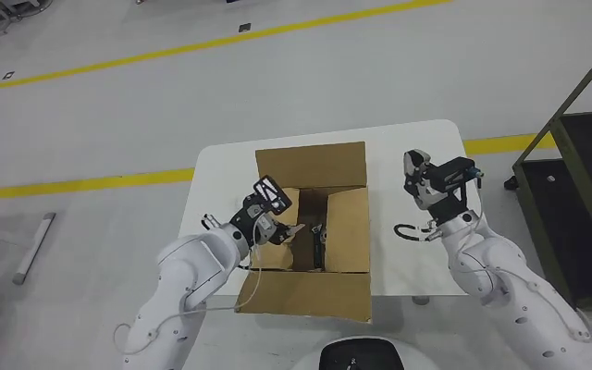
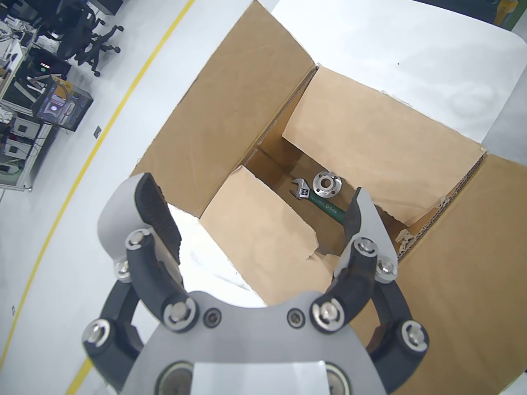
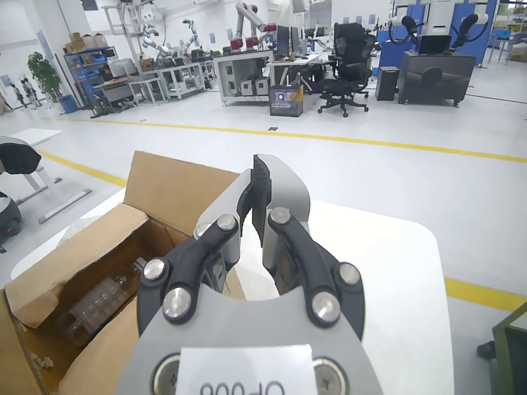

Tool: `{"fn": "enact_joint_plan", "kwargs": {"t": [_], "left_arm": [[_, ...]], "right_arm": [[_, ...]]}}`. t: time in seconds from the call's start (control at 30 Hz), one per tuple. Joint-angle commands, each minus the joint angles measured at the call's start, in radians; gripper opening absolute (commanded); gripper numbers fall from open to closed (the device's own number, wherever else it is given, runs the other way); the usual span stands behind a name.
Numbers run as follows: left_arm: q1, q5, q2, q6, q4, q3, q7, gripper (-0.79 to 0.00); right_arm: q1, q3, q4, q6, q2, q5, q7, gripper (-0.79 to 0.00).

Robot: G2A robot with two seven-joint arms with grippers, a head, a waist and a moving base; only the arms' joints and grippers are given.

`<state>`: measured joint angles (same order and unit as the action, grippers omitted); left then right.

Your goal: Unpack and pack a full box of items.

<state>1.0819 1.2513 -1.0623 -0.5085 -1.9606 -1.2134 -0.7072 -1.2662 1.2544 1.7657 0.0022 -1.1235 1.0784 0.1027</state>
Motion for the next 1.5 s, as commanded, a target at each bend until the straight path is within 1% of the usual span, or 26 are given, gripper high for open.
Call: {"fn": "enact_joint_plan", "kwargs": {"t": [0.0,0.07,0.2,0.3,0.43,0.5,0.67,0.8,0.83,0.87,0.9,0.97,1.0,1.03,1.07,1.3,1.47], "left_arm": [[0.014,0.006,-0.003,0.015,-0.012,0.028,-0.009,0.0],[0.023,0.024,-0.008,0.053,-0.012,0.069,-0.039,0.0],[0.014,0.05,-0.026,0.147,-0.002,0.159,-0.096,0.0],[-0.015,0.106,-0.043,0.23,0.026,0.231,-0.156,0.0],[-0.069,0.191,-0.068,0.322,0.098,0.314,-0.21,0.0],[-0.086,0.222,-0.079,0.366,0.14,0.344,-0.234,0.0],[-0.12,0.312,-0.102,0.431,0.234,0.394,-0.29,0.0],[-0.137,0.387,-0.114,0.443,0.278,0.417,-0.317,-0.003],[-0.144,0.425,-0.116,0.432,0.294,0.426,-0.332,-0.055],[-0.147,0.447,-0.118,0.428,0.3,0.434,-0.341,-0.068],[-0.147,0.446,-0.122,0.438,0.307,0.432,-0.349,-0.132],[-0.148,0.454,-0.127,0.438,0.314,0.434,-0.359,-0.385],[-0.148,0.458,-0.129,0.439,0.317,0.433,-0.361,-0.573],[-0.146,0.461,-0.131,0.442,0.317,0.432,-0.363,-0.717],[-0.144,0.461,-0.134,0.443,0.314,0.43,-0.363,-0.785],[-0.124,0.476,-0.144,0.443,0.294,0.411,-0.362,-0.785],[-0.107,0.483,-0.149,0.442,0.275,0.39,-0.354,-0.785]], "right_arm": [[-0.012,0.003,-0.005,0.006,-0.002,0.002,0.015,-0.785],[-0.027,0.007,-0.01,0.01,-0.003,0.004,0.025,-0.785],[-0.047,0.014,-0.011,0.012,-0.005,0.025,0.034,-0.785],[-0.057,0.019,-0.007,0.016,-0.007,0.038,0.035,-0.785],[-0.058,0.02,-0.004,0.013,-0.011,0.049,0.038,-0.785],[-0.058,0.02,-0.004,0.011,-0.012,0.061,0.041,-0.785],[-0.061,0.024,-0.006,0.008,-0.017,0.066,0.045,-0.785],[-0.064,0.03,-0.01,0.003,-0.02,0.07,0.049,-0.785],[-0.064,0.031,-0.013,-0.001,-0.021,0.071,0.047,-0.785],[-0.064,0.031,-0.013,-0.003,-0.022,0.072,0.046,-0.785],[-0.065,0.03,-0.013,-0.005,-0.022,0.074,0.046,-0.785],[-0.067,0.026,-0.014,-0.01,-0.024,0.078,0.042,-0.785],[-0.067,0.024,-0.015,-0.014,-0.025,0.081,0.04,-0.785],[-0.066,0.021,-0.016,-0.016,-0.026,0.083,0.039,-0.785],[-0.065,0.015,-0.017,-0.028,-0.027,0.083,0.036,-0.785],[-0.018,-0.037,-0.053,-0.092,-0.038,0.105,-0.007,-0.785],[0.039,-0.086,-0.118,-0.134,-0.05,0.09,-0.057,-0.785]]}}
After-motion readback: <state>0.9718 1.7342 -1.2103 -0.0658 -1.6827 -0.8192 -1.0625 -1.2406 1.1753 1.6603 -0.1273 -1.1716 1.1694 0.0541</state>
